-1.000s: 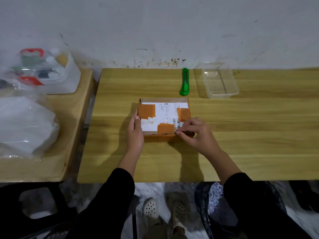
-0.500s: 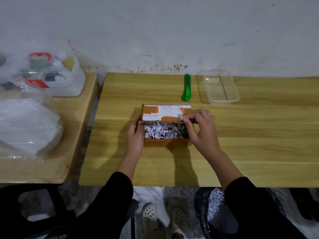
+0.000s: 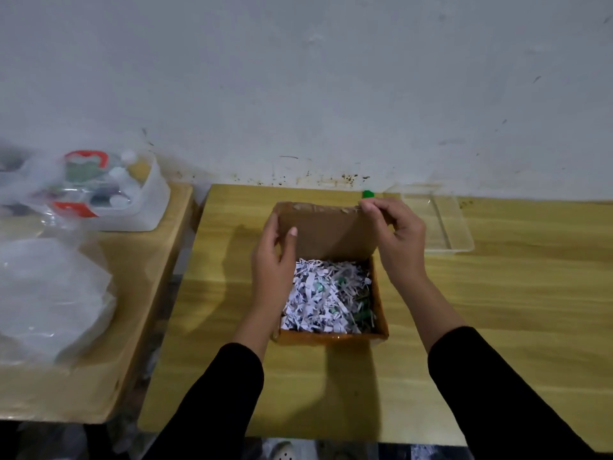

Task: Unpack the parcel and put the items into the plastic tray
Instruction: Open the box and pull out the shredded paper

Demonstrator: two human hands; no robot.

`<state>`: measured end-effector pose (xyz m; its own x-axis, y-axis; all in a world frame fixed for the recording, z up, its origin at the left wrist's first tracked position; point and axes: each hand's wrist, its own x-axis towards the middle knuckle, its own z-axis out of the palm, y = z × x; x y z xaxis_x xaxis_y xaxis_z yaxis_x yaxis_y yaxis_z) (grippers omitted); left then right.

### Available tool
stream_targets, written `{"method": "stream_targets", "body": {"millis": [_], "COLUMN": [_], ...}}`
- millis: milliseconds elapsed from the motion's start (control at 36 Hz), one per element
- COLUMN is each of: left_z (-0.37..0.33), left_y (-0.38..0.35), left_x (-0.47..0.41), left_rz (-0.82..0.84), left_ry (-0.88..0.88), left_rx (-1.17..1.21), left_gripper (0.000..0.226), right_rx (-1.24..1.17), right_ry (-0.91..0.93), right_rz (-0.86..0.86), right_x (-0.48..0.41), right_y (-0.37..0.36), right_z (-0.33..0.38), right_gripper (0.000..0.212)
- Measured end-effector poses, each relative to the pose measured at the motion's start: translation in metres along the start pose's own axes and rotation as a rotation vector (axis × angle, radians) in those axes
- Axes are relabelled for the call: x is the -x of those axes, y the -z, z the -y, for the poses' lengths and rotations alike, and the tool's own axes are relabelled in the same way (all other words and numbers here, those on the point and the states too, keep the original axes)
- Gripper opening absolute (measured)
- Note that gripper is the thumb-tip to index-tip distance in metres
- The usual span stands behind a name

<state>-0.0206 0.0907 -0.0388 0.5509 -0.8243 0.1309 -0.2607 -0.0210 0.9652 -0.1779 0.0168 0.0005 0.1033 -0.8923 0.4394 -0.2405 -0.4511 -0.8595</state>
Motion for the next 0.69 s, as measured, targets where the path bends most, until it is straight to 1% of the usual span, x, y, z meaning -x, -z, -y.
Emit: {"method": "stream_targets", "body": {"millis": [56,111,222,306,361,444,556,694], "left_z": [0.001,0.003,0.012,0.016,0.019,0.020,0.021,0.021], "left_y": [-0.001,-0.001,0.000,0.002,0.002,0.001,-0.004,-0.007], "left_x": [-0.007,-0.015,-0.023,-0.019,-0.014,-0.008,0.002,0.007], "left_rz": [-0.004,0.019,0.125,0.211,0.257,0.270,0.316,0.271], "left_ry": [-0.028,-0.020,-0.023,-0.037,-0.010,-0.007,-0.018,0.027], "left_rx": [-0.006,-0.022,-0.070,-0.161,-0.219,-0.290,-0.326,-0.367], "left_gripper": [0.050,0.054,0.065,0.075,0.077,0.075,0.074,0.061], "right_rx": [-0.024,-0.025,0.033,0.031,0.089,0.169,0.187,0.254], "right_ry": [-0.020,-0.058,-0.104,-0.158,-0.181,-0.175,-0.193,-0.233], "right_rz": [-0.004,0.029,0.124,0.185,0.215,0.229,0.193,0.195], "right_x": [-0.008,-0.013,-0.011,-0.002,0.009,0.032,0.051,0.048], "right_y": [-0.005,-0.009,-0.012,-0.010,-0.007,0.001,0.014,0.016], "right_z": [-0.008,-0.017,-0.033,-0.042,-0.049,-0.059,-0.061,-0.057], "right_gripper": [0.018,0.027,0.049,0.061,0.066,0.066,0.065,0.055]}}
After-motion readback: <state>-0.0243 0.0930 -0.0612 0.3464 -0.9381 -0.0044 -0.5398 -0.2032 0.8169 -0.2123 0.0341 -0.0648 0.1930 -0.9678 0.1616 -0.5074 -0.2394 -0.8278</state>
